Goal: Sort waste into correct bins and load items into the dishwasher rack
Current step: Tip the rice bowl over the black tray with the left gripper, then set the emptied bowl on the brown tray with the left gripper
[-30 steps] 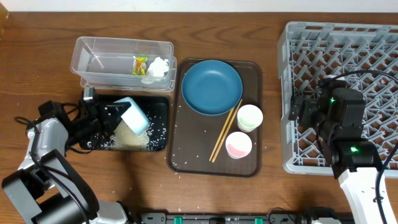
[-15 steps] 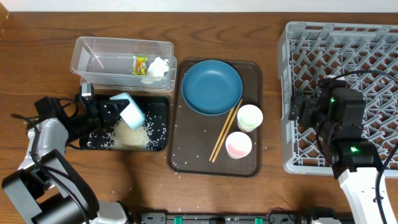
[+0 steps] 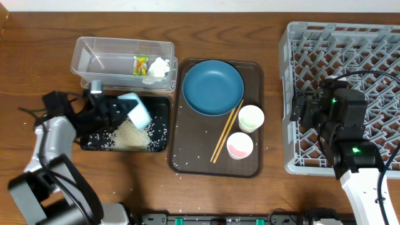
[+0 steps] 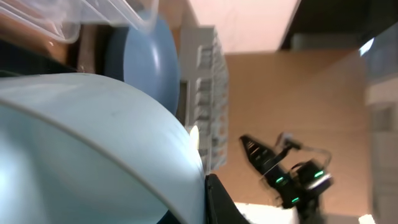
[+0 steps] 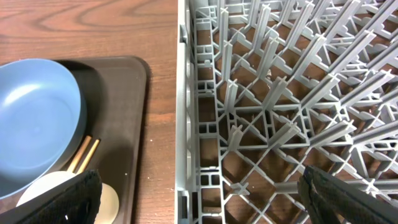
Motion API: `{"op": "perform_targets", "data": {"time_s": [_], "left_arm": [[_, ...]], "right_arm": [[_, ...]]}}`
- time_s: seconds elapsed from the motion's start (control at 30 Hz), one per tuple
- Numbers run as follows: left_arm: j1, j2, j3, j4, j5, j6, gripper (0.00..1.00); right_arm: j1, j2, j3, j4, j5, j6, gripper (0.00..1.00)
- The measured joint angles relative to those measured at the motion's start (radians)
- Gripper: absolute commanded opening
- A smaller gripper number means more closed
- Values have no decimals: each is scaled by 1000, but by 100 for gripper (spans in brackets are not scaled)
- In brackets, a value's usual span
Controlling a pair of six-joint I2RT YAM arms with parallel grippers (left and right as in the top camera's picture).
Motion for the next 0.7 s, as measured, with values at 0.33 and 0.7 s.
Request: {"op": "perform_targets", "data": {"time_s": [0.33,0.7], "left_arm": [[-499,-222,0,32,-423,0,6],[-953,-122,0,140,-964,-1,10]], "right_arm": [[0,0,0,0,0,0,99],[0,0,0,0,1,0,99]]}}
